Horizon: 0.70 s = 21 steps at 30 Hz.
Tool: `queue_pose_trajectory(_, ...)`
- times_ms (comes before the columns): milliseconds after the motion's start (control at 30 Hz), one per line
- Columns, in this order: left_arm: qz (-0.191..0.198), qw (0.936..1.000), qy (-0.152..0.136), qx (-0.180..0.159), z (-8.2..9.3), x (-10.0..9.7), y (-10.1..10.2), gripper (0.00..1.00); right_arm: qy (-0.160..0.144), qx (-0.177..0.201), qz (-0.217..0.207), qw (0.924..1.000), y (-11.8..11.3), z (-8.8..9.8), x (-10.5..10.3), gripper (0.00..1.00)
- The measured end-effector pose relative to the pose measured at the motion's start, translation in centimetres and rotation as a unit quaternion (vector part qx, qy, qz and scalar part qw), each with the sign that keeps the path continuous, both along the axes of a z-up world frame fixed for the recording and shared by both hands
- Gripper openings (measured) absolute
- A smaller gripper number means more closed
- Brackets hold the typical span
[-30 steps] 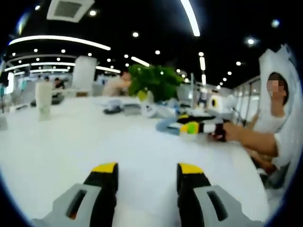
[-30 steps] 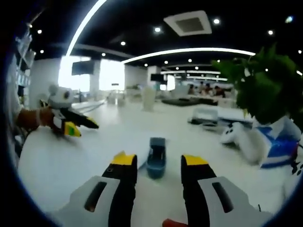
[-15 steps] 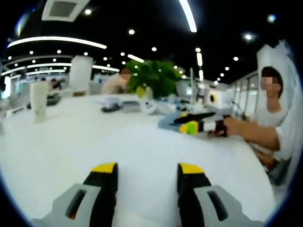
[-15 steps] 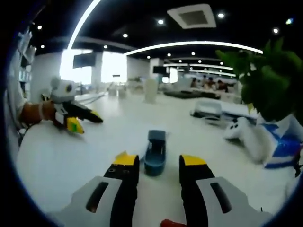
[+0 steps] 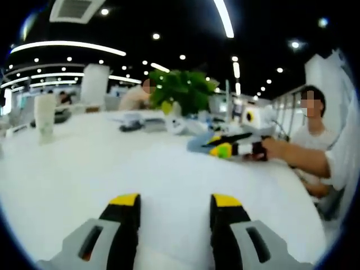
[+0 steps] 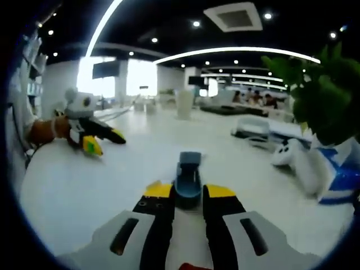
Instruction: Pick up the paper insert the paper into the punch align the paper edges press the punch to punch holes
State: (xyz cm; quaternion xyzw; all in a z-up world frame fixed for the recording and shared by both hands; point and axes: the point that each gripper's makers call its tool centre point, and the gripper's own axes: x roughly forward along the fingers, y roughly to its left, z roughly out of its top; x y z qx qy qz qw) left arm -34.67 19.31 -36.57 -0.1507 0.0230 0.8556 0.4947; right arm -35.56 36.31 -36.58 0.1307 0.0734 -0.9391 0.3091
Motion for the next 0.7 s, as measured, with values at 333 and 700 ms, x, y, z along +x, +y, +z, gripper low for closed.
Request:
queue_pose_trajectory(333, -0.007, 1.0, 0.003, -0.006, -0.16, -0.3, 0.17, 0.49, 0.003, 0.003, 0.024, 0.9997, 0.11, -0.11, -0.31, 0.23)
queue_pose_trajectory(700, -0.011, 0.9999, 0.005, -0.002, -0.16, -0.19, 0.11, 0.5, 0.004, 0.001, 0.057, 0.9984, -0.21, -0.13, -0.11, 0.22)
